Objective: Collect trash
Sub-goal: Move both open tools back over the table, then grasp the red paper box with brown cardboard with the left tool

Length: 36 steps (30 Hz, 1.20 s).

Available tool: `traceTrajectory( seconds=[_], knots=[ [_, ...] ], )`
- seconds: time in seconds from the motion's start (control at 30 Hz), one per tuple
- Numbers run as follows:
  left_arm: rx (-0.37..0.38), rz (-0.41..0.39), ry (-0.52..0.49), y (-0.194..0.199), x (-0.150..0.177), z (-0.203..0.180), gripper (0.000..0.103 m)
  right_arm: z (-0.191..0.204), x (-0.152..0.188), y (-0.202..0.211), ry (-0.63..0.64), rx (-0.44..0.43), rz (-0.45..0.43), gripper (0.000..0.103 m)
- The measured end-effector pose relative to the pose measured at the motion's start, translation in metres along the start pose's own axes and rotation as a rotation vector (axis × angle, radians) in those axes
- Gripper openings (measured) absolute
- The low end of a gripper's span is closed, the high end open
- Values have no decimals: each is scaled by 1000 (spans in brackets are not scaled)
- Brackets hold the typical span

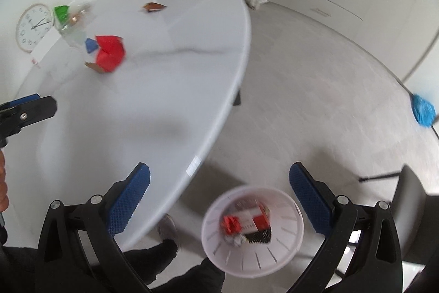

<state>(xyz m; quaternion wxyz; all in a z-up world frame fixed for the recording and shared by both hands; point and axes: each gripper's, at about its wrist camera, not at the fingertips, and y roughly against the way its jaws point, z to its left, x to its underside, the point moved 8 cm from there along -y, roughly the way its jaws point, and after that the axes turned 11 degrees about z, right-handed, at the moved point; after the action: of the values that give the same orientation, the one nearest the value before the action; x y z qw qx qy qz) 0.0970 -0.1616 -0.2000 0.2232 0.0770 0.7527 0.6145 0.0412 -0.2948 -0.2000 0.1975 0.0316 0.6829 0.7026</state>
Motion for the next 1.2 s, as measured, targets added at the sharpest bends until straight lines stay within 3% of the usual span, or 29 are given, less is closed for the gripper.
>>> traceTrajectory(
  seconds=[0.3,0.53,0.77,0.9,0.97,1.03,1.2],
  knots=[
    [24,16,299,-28,-53,57,92,33,-63,-19,69,-30,-8,101],
    [90,125,559,-78,-75,89,73,35,-94,-38,87,-38,7,101],
    [136,191,745,-112,-75,109,51,31,-117,-51,86,-45,16,101],
    [143,189,757,-115,-79,111,36,35,-127,-55,100,-49,15,101],
    [159,206,749,-119,-80,110,20,41,-136,-58,120,-51,12,101],
    [158,204,757,-119,-81,113,13,51,-149,-58,147,-55,-1,101],
    [137,189,713,-115,-78,119,9,82,-188,-65,232,-52,-26,101]
  ],
)
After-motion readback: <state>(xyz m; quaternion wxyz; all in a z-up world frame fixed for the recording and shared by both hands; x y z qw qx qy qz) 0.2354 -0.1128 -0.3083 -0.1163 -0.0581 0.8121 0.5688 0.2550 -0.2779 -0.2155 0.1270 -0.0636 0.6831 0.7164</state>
